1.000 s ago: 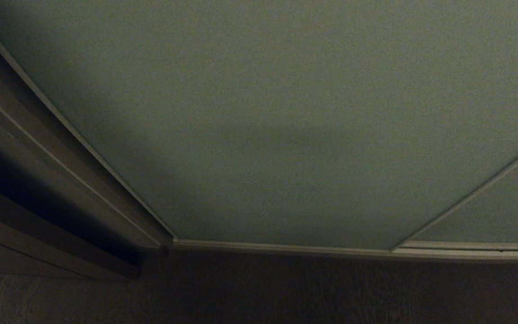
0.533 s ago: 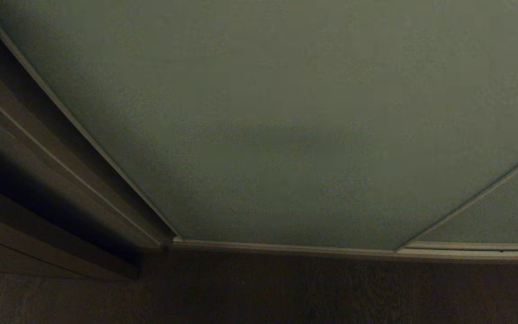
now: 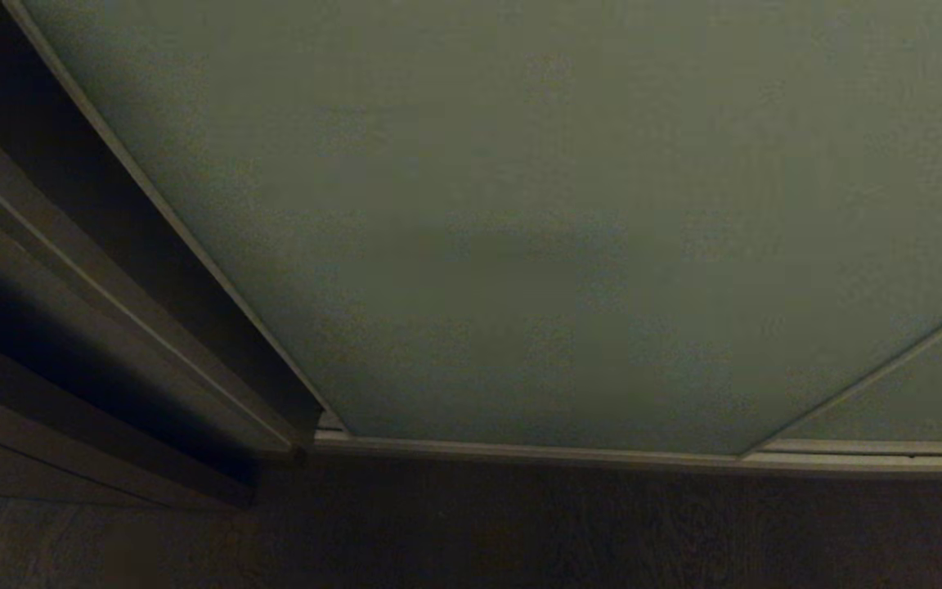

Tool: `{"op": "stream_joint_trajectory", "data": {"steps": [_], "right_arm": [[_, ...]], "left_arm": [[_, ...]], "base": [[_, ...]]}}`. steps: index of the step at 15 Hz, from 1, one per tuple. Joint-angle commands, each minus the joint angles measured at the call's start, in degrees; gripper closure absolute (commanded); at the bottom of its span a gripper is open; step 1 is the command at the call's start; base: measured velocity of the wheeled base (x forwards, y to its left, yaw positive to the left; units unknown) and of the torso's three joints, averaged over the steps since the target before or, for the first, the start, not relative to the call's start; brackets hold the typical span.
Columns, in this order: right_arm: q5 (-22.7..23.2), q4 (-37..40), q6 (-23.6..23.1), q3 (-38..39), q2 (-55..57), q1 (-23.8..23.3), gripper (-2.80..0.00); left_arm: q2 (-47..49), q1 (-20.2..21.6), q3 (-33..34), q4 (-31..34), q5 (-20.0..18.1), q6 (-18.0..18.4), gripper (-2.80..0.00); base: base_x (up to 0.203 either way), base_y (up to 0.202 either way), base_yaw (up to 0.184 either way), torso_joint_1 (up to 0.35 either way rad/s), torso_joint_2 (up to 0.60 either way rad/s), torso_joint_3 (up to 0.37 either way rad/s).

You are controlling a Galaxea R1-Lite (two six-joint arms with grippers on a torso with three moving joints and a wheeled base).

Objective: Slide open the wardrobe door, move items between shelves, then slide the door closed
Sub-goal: Open the door

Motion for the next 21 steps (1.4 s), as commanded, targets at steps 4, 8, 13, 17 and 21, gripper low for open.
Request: {"op": "stream_joint_trajectory", "data": {"steps": [4, 8, 13, 17, 21], "right_arm": [[0.01, 0.00, -0.04, 0.09, 0.01, 0.00, 0.00], [-0.01, 0.00, -0.04, 0.01, 0.01, 0.00, 0.00], [0.02, 0.00, -0.04, 0.09, 0.01, 0.00, 0.00], [-0.06, 0.00, -0.04, 0.00, 0.01, 0.00, 0.00], [0.02, 0.00, -0.04, 0.00, 0.01, 0.00, 0.00]], "left_arm": [[2.73, -3.24, -4.66, 3.19, -0.37, -1.29, 0.00], [5.52, -8.33, -8.79, 3.66, -0.24, -0.20, 0.00], [6.11, -13.02, -10.36, 7.68, -1.06, 0.36, 0.00], [7.23, -18.29, -12.23, 8.32, -1.22, 0.58, 0.00], [9.69, -23.92, -14.84, 9.58, -1.16, 1.53, 0.00]], "base": [[0.000, 0.000, 0.000, 0.000, 0.00, 0.000], [0.000, 0.000, 0.000, 0.000, 0.00, 0.000], [0.000, 0.000, 0.000, 0.000, 0.00, 0.000], [0.000, 0.000, 0.000, 0.000, 0.00, 0.000], [0.000, 0.000, 0.000, 0.000, 0.00, 0.000]]}}
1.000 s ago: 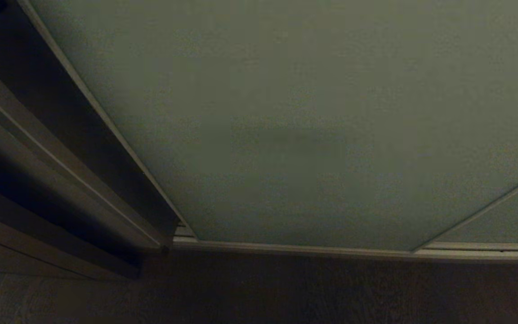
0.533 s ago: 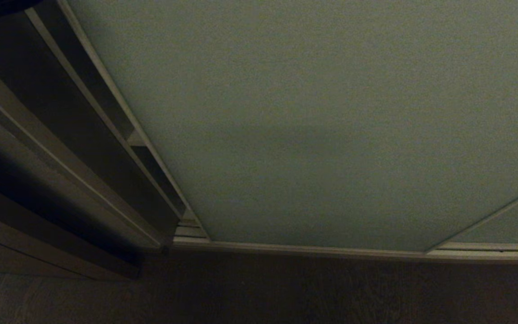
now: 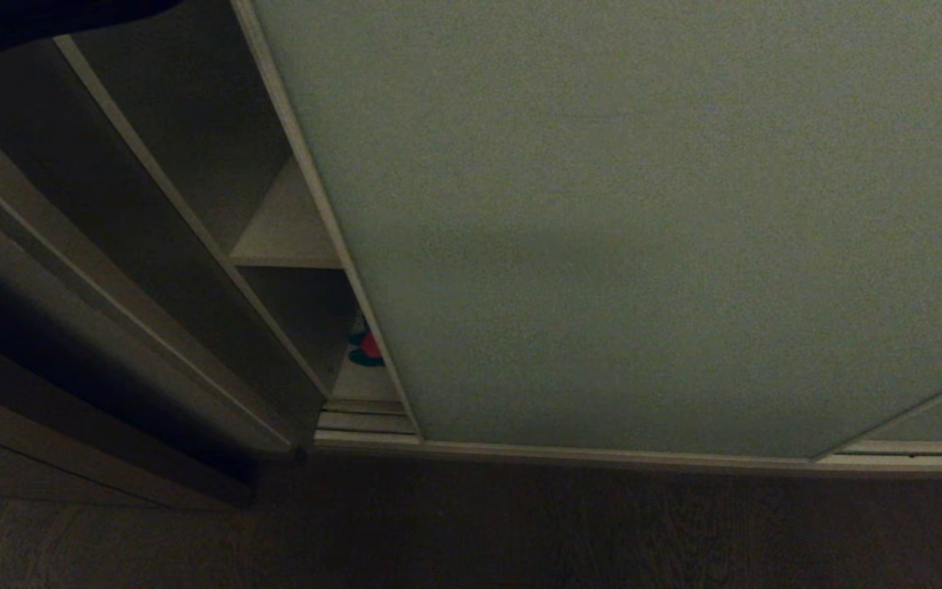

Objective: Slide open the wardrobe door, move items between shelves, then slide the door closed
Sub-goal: Open the door

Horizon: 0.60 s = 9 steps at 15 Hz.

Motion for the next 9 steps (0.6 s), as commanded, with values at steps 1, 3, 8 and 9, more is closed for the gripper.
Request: {"op": "stream_joint_trajectory", "data": {"steps": [1, 3, 8, 9], "right_arm": [[0.00, 0.00, -0.02, 0.08, -0.01, -0.10, 0.00], [0.06, 0.00, -0.02, 0.00, -0.01, -0.02, 0.00], [0.01, 0.00, -0.02, 0.03, -0.01, -0.02, 0.00], [0.07, 0.00, -0.02, 0.00, -0.01, -0.02, 0.00]], "left_arm": [[1.93, -3.13, -1.49, 0.30, 0.10, 0.00, 0.00], [3.21, -6.27, -2.60, 0.51, 0.14, 0.05, 0.00], [6.63, -13.33, -5.20, 0.81, 0.45, 0.86, 0.00], [7.41, -14.94, -5.96, 0.75, 0.55, 1.12, 0.00]], "base": [[0.000, 0.000, 0.000, 0.000, 0.00, 0.000], [0.000, 0.000, 0.000, 0.000, 0.00, 0.000], [0.000, 0.000, 0.000, 0.000, 0.00, 0.000], [0.000, 0.000, 0.000, 0.000, 0.00, 0.000]]}}
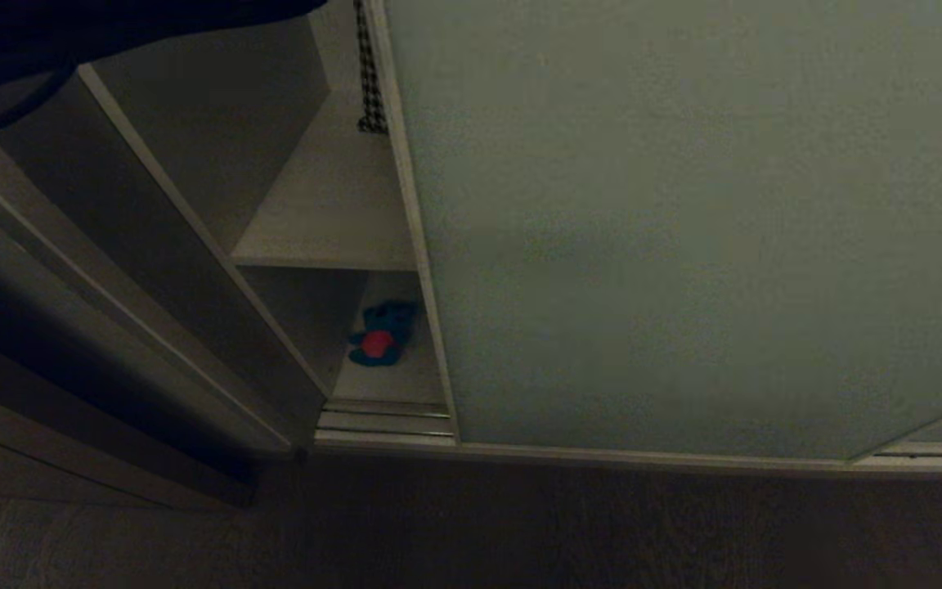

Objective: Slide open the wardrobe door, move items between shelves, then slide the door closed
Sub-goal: Open the door

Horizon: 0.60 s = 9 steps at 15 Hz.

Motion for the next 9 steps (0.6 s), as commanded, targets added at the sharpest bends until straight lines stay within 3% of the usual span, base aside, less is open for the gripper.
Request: {"op": "stream_joint_trajectory", "data": {"steps": [1, 9], "right_arm": [[0.01, 0.00, -0.02, 0.09, -0.01, 0.00, 0.00], [-0.03, 0.00, -0.02, 0.09, -0.01, 0.00, 0.00]], "left_arm": [[2.18, -3.12, -1.25, -0.03, -0.10, 0.08, 0.00], [4.91, -14.34, -3.11, -0.18, 0.71, -1.56, 0.00]], "base": [[0.000, 0.000, 0.000, 0.000, 0.00, 0.000], [0.000, 0.000, 0.000, 0.000, 0.00, 0.000]]}}
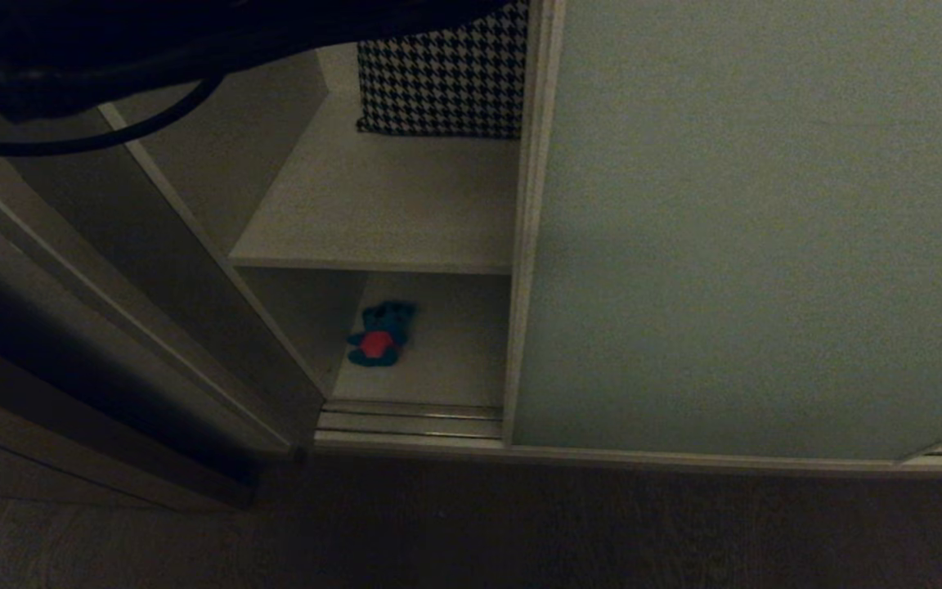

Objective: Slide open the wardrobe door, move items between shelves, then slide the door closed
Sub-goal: Open the door

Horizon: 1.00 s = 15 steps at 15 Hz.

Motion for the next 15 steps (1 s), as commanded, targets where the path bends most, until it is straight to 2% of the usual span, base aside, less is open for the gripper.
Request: {"op": "stream_joint_trajectory", "data": {"steps": [1, 3, 4, 7, 9, 12, 15], "right_arm": [[-0.03, 0.00, -0.02, 0.07, -0.01, 0.00, 0.00], [-0.03, 0.00, -0.02, 0.00, -0.01, 0.00, 0.00], [-0.02, 0.00, -0.02, 0.00, -0.01, 0.00, 0.00], [-0.04, 0.00, -0.02, 0.09, -0.01, 0.00, 0.00], [0.01, 0.00, -0.02, 0.01, -0.01, 0.00, 0.00], [-0.04, 0.00, -0.02, 0.00, -0.01, 0.00, 0.00], [-0.03, 0.00, -0.02, 0.08, -0.01, 0.00, 0.00]], "left_arm": [[0.70, -1.21, 0.07, -0.14, 0.52, -0.05, 0.00], [0.22, -0.03, -0.51, 0.15, 2.04, -0.01, 0.00], [-0.11, 2.38, -0.69, 1.01, 2.82, 0.45, 0.00], [-3.61, 12.53, -0.79, 4.34, 6.77, 4.24, 0.00], [-8.44, 19.23, 2.03, 5.62, 10.00, 6.10, 0.00], [-19.16, 27.30, 16.29, 7.25, 9.79, 6.28, 0.00], [-36.31, 33.61, 36.87, 9.82, 7.13, 6.17, 0.00]], "base": [[0.000, 0.000, 0.000, 0.000, 0.00, 0.000], [0.000, 0.000, 0.000, 0.000, 0.00, 0.000], [0.000, 0.000, 0.000, 0.000, 0.00, 0.000], [0.000, 0.000, 0.000, 0.000, 0.00, 0.000], [0.000, 0.000, 0.000, 0.000, 0.00, 0.000], [0.000, 0.000, 0.000, 0.000, 0.00, 0.000], [0.000, 0.000, 0.000, 0.000, 0.00, 0.000]]}}
